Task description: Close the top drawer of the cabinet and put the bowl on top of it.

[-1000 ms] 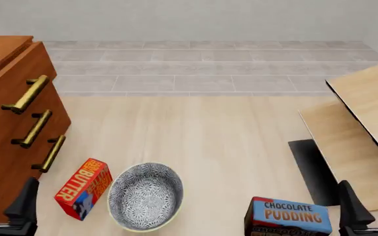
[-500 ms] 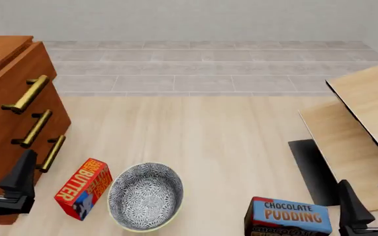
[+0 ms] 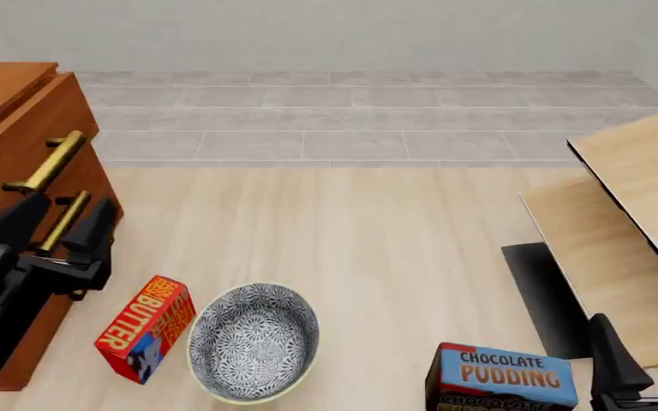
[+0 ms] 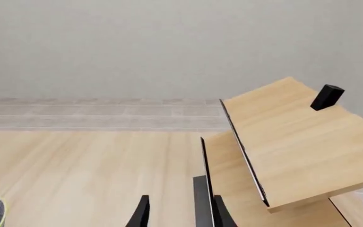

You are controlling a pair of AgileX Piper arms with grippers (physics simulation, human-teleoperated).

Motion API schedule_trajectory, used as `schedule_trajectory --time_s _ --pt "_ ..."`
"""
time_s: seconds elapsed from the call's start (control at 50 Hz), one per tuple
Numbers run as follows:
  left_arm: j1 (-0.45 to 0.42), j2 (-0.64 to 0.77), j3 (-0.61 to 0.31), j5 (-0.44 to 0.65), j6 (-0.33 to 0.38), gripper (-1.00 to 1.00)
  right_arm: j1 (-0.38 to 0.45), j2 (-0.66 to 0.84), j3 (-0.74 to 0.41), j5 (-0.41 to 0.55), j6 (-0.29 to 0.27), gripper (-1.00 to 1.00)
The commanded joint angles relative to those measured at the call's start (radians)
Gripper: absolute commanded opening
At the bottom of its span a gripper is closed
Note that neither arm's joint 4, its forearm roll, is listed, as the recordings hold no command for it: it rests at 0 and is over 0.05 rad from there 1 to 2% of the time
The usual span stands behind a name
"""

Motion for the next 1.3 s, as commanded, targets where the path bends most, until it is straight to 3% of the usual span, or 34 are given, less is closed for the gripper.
schedule_trajectory --time_s 0.02,0.26,0.58,0.92,1.02,1.3 --pt "-0.012 0.18 -0.092 -0.075 -0.014 1.0 -0.004 -0.003 -0.002 0.004 0.006 1.0" --pt "0.019 0.307 -0.121 -0.151 -0.014 1.0 -0.003 -0.006 -0.005 0.009 0.006 1.0" --pt "0.137 0.485 -0.159 -0.231 -0.02 1.0 0.003 -0.009 -0.004 0.012 0.006 1.0" --pt "0.264 0.503 -0.157 -0.266 0.021 1.0 -0.001 -0.007 -0.006 0.015 0.016 1.0" --pt "0.325 0.503 -0.143 -0.3 0.067 1.0 -0.003 -0.007 -0.005 0.013 0.018 1.0" --pt "0.521 0.491 -0.128 -0.331 0.085 1.0 -0.003 -0.007 -0.005 0.013 0.02 1.0"
